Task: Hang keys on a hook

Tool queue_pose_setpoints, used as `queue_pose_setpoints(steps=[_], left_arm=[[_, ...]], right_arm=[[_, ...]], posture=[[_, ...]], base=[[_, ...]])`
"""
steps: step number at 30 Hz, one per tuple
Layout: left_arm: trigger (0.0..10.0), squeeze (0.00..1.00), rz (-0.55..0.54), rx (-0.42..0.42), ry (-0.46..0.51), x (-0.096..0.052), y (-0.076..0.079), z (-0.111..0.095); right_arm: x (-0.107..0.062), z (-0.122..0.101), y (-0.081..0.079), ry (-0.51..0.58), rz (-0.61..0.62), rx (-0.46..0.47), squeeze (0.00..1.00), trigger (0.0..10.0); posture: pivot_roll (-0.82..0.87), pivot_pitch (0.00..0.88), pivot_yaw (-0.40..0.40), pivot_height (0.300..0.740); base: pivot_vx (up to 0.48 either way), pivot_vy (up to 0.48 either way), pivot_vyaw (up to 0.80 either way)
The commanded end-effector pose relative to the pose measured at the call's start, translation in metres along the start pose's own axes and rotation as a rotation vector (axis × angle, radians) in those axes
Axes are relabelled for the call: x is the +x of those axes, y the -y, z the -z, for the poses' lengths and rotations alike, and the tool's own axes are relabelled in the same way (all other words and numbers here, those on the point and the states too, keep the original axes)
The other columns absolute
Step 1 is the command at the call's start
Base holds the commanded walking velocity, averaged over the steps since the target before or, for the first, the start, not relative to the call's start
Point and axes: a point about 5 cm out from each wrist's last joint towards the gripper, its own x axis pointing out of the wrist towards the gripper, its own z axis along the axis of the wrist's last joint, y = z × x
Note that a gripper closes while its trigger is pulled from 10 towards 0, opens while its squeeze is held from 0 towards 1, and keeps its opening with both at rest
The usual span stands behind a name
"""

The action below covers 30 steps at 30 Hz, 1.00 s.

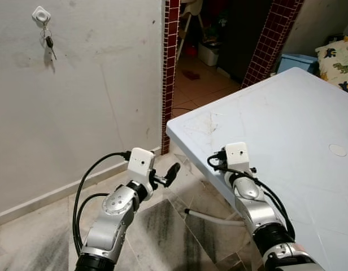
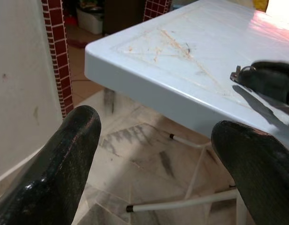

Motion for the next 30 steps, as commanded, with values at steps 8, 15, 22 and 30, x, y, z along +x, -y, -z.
queue_pose_setpoints(steps=[8,15,22,30], left_arm=[[10.0,0.00,0.004,-0.002,0.000,0.002,0.003,0.000],[10.0,0.00,0.005,0.000,-0.001,0.003,0.002,0.000],[10.0,0.00,0.004,0.000,0.001,0.003,0.002,0.000],[10.0,0.00,0.004,-0.001,0.005,0.003,0.001,-0.001]], right_arm=[[0.000,0.000,0.001,-0.008,-0.008,0.018,0.00,8.1],[-0.002,0.004,0.002,-0.022,-0.006,0.019,0.00,10.0],[-0.004,0.008,0.005,-0.035,0.004,0.022,0.00,10.0],[-0.004,0.009,0.007,-0.032,0.014,0.032,0.00,0.0]], posture=[[0.14,0.000,-0.077,0.740],[0.14,0.000,-0.075,0.740],[0.14,0.000,-0.075,0.740],[0.14,0.000,-0.075,0.740]], base=[[0.000,0.000,0.00],[0.000,0.000,0.00],[0.000,0.000,0.00],[0.000,0.000,0.00]])
